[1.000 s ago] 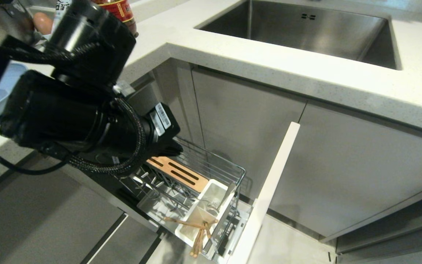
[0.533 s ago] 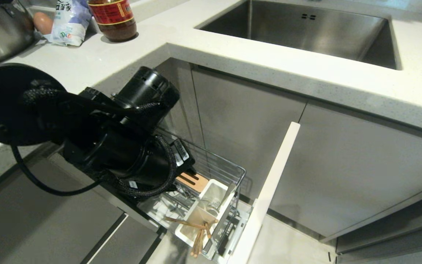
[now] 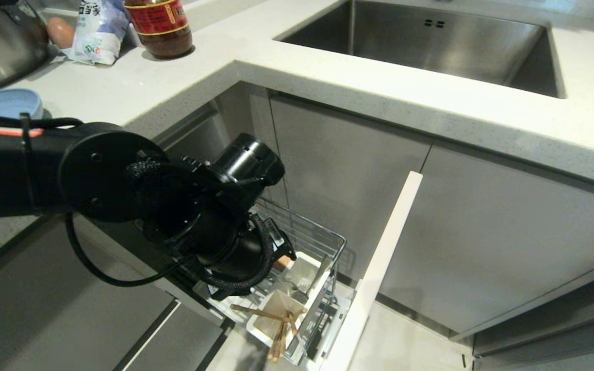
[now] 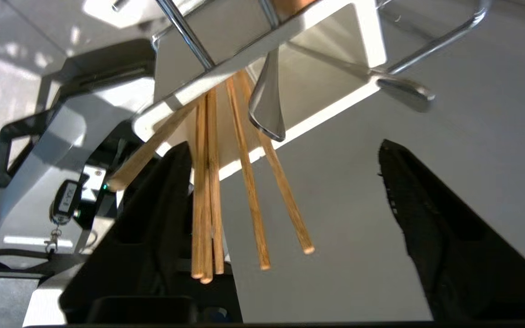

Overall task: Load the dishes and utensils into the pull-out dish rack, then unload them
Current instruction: Take the fork out of the cupboard

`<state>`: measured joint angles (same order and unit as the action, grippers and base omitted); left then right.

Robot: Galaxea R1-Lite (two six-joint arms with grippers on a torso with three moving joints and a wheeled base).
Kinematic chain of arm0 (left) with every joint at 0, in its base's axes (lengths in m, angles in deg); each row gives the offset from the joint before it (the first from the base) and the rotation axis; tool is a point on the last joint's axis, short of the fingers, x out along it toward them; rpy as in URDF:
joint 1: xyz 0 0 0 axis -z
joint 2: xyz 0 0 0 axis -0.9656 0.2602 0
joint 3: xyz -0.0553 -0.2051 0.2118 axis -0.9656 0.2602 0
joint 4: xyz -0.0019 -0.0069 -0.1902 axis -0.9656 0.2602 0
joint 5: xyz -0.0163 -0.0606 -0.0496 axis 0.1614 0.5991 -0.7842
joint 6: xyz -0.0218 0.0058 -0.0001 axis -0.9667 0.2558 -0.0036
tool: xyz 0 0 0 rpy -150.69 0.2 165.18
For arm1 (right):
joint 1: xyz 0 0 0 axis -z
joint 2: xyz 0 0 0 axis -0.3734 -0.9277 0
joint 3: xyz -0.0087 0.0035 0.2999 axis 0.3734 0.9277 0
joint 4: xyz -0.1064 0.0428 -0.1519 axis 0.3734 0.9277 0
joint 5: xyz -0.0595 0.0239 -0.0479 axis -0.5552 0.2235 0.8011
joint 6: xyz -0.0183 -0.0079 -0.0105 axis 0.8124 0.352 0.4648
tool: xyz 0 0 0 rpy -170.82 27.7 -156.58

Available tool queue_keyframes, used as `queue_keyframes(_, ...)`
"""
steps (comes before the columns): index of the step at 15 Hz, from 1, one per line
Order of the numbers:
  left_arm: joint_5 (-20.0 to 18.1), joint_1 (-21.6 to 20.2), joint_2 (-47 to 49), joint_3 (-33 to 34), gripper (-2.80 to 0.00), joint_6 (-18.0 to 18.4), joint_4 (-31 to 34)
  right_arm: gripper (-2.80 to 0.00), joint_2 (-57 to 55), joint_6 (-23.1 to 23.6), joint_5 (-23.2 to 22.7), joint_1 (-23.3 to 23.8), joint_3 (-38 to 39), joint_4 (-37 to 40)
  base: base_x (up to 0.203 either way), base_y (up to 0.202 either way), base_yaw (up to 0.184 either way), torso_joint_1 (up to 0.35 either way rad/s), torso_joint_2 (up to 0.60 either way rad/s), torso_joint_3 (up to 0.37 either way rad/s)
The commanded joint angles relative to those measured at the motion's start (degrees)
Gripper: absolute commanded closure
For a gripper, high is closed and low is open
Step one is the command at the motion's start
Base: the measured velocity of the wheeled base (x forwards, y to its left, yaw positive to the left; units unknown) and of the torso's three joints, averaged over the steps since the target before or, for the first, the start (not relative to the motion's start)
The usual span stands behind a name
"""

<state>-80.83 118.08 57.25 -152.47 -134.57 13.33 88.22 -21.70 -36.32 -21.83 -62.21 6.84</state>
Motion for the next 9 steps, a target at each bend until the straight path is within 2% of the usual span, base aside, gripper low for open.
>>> queue_keyframes(1, -1.9, 0.3, 2.8, 0.0, -2.80, -0.4, -0.8, 0.00, 0.2, 0.0, 0.0, 0.0, 0.0, 0.0, 0.000, 0.000, 0.000, 0.000, 0.00, 0.000)
queue_keyframes(4, -3.4, -0.1, 4.6, 0.0, -2.80, -0.4, -2.9, 0.00, 0.2, 0.0, 0.0, 0.0, 0.0, 0.0, 0.000, 0.000, 0.000, 0.000, 0.00, 0.000)
queue_keyframes(9, -3.7, -2.6, 7.1, -0.2, -2.80, -0.3, -4.7, 0.00, 0.2, 0.0, 0.0, 0.0, 0.0, 0.0, 0.000, 0.000, 0.000, 0.000, 0.00, 0.000)
